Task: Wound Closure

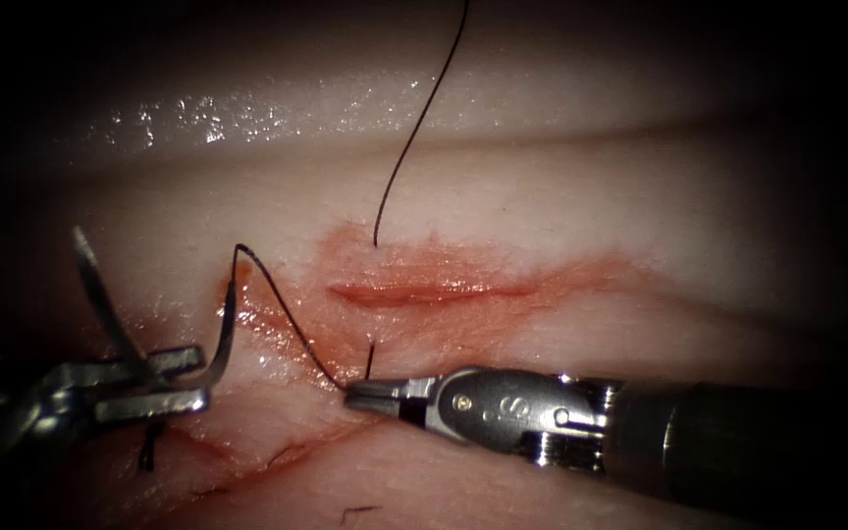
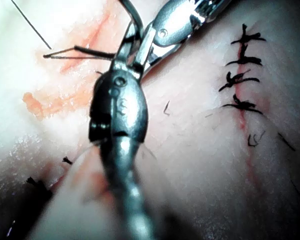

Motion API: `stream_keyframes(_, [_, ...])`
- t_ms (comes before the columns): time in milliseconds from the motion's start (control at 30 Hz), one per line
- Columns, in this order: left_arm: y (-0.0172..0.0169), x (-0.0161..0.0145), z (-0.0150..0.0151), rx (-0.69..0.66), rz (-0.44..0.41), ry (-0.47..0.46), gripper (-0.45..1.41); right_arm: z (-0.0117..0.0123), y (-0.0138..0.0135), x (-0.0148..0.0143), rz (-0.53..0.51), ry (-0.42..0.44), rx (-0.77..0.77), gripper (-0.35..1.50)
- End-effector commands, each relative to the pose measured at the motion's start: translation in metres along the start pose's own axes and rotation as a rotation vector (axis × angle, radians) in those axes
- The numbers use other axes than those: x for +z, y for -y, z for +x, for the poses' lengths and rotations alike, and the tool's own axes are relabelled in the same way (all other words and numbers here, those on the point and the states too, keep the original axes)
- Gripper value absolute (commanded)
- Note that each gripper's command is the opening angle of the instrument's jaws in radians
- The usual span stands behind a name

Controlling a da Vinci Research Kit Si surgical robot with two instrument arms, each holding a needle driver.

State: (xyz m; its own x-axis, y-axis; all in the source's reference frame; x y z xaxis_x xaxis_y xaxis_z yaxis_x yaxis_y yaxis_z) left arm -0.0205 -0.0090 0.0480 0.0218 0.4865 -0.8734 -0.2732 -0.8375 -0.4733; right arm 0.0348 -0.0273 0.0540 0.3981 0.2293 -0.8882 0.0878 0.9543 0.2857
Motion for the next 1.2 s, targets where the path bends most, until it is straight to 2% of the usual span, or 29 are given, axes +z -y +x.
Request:
stream_keyframes(33, [0.0001,0.0004,-0.001,0.002,0.006,0.003,-0.45,0.0031,0.0024,0.0014,0.031,-0.017,-0.007,-0.35])
stream_keyframes(133, [0.0005,0.0,-0.0015,0.018,0.026,0.012,-0.45,0.0054,0.004,0.002,0.051,-0.031,-0.004,-0.35])
stream_keyframes(167, [0.0006,-0.0006,-0.0017,0.038,0.052,0.023,-0.45,0.008,0.0057,0.0029,0.072,-0.047,-0.008,-0.35])
stream_keyframes(233, [0.0006,-0.0012,-0.0016,0.051,0.068,0.022,-0.45,0.0101,0.0068,0.0037,0.082,-0.049,-0.019,-0.35])
stream_keyframes(433, [0.0007,-0.0042,0.0002,0.08,0.154,0.006,-0.45,0.0129,0.0078,0.006,0.086,-0.057,-0.054,-0.35])
stream_keyframes(467, [0.0009,-0.0047,0.0006,0.087,0.174,0.005,-0.45,0.013,0.0073,0.0062,0.071,-0.046,-0.061,0.02])
stream_keyframes(533, [0.0016,-0.006,0.0017,0.106,0.219,0.01,-0.45,0.0128,0.0064,0.0059,0.027,-0.044,-0.066,0.49])
stream_keyframes(567, [0.0016,-0.006,0.0017,0.106,0.219,0.01,-0.45,0.0128,0.0064,0.0059,0.027,-0.044,-0.066,0.49])
stream_keyframes(600, [0.0025,-0.0073,0.0026,0.147,0.276,0.025,-0.45,0.0123,0.0052,0.0051,-0.04,-0.037,-0.089,0.91])
stream_keyframes(633, [0.0029,-0.0079,0.0029,0.155,0.295,0.03,-0.45,0.012,0.0047,0.0047,-0.072,-0.032,-0.095,1.05])
stream_keyframes(700, [0.0044,-0.0098,0.0035,0.169,0.332,0.043,-0.45,0.0109,0.0032,0.003,-0.133,-0.023,-0.123,1.2])
stream_keyframes(867, [0.0059,-0.0113,0.0032,0.189,0.391,0.073,-0.45,0.0089,0.0012,0.0005,-0.197,-0.007,-0.162,1.22])
stream_keyframes(1067, [0.0072,-0.0107,0.0016,0.212,0.442,0.094,-0.45,0.0057,-0.0004,-0.001,-0.282,0.05,-0.185,1.32])
stream_keyframes(1133, [0.0074,-0.0106,0.0014,0.224,0.445,0.098,-0.45,0.0052,-0.0006,-0.0012,-0.289,0.052,-0.185,1.32])
stream_keyframes(1200, [0.0082,-0.0107,0.001,0.243,0.468,0.113,-0.45,0.0036,-0.0012,-0.0015,-0.309,0.069,-0.185,1.3])
